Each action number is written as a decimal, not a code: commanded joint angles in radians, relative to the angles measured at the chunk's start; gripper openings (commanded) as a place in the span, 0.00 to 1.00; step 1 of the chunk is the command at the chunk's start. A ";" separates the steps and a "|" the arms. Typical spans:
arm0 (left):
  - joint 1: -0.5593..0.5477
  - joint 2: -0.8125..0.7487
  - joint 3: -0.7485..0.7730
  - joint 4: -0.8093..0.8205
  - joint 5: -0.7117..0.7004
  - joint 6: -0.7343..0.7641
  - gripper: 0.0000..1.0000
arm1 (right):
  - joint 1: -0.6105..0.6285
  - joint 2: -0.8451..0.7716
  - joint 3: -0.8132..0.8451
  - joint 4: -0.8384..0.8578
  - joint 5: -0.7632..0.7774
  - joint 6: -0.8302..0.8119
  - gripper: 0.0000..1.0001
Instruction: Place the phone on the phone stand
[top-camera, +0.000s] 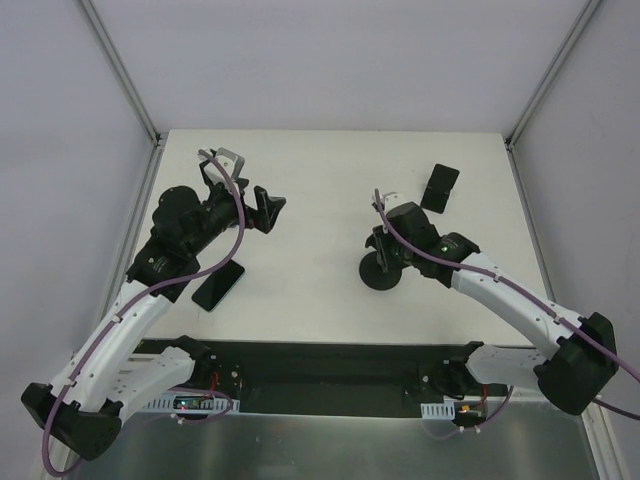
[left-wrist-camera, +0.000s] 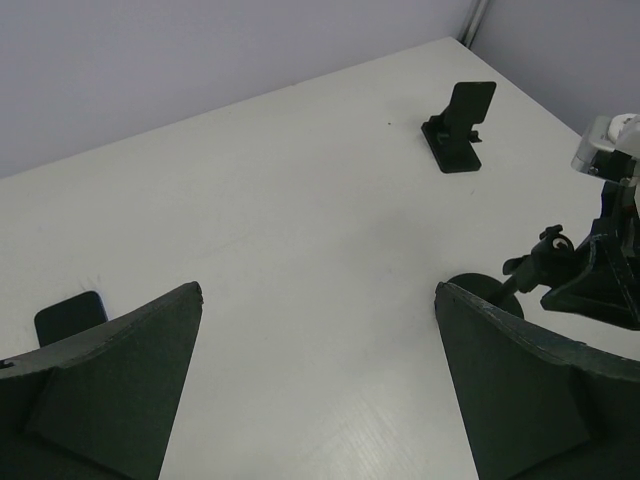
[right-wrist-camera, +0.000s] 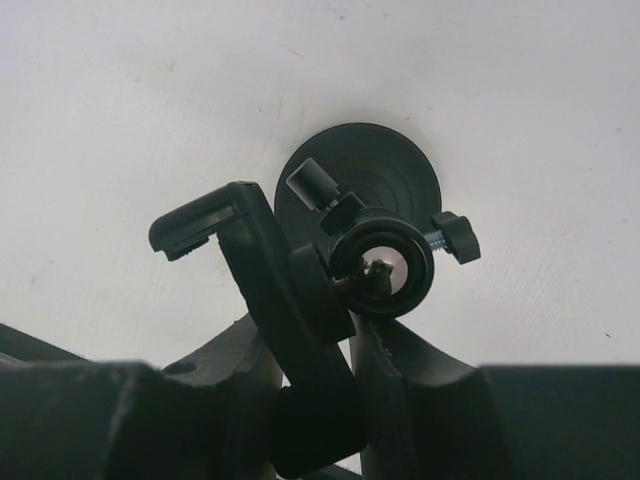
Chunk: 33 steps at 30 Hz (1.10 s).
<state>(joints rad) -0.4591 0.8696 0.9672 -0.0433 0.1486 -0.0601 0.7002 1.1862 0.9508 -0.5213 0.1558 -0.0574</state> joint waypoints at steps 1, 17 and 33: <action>-0.007 0.008 0.002 0.022 -0.018 0.008 0.99 | 0.013 0.036 0.061 0.035 -0.025 0.001 0.01; -0.007 0.038 0.008 0.017 -0.010 -0.010 0.99 | 0.027 0.038 0.128 -0.043 -0.114 -0.171 0.55; 0.075 0.207 0.045 -0.136 -0.460 -0.181 0.99 | 0.078 -0.201 0.088 -0.010 -0.096 0.045 0.94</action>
<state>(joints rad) -0.4492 1.0016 0.9691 -0.0933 -0.1417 -0.1284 0.7696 1.1027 1.0424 -0.5713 0.0891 -0.0780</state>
